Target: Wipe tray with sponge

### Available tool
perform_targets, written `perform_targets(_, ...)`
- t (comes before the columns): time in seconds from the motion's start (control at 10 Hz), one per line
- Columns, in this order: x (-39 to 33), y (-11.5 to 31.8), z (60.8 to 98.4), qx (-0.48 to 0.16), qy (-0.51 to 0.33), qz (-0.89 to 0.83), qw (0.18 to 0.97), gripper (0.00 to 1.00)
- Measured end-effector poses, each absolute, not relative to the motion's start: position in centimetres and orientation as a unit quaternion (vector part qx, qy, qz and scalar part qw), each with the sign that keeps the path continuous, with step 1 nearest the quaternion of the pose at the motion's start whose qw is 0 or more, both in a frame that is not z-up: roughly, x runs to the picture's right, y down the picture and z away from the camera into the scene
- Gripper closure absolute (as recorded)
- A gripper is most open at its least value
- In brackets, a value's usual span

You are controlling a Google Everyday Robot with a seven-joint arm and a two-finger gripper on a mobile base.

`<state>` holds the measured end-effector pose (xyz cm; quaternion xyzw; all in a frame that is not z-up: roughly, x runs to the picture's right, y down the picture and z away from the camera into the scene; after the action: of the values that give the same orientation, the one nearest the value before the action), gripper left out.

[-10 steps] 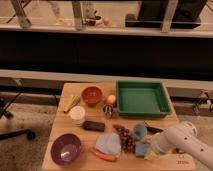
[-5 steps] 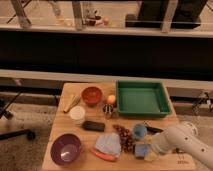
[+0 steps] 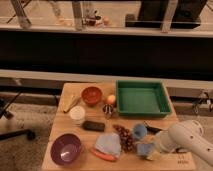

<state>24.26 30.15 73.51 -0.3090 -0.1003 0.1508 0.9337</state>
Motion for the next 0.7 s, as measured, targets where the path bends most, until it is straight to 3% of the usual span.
perform_targets(0.7,25.7,24.8,68.8,-0.263,-0.103,0.146,0.948,0.94)
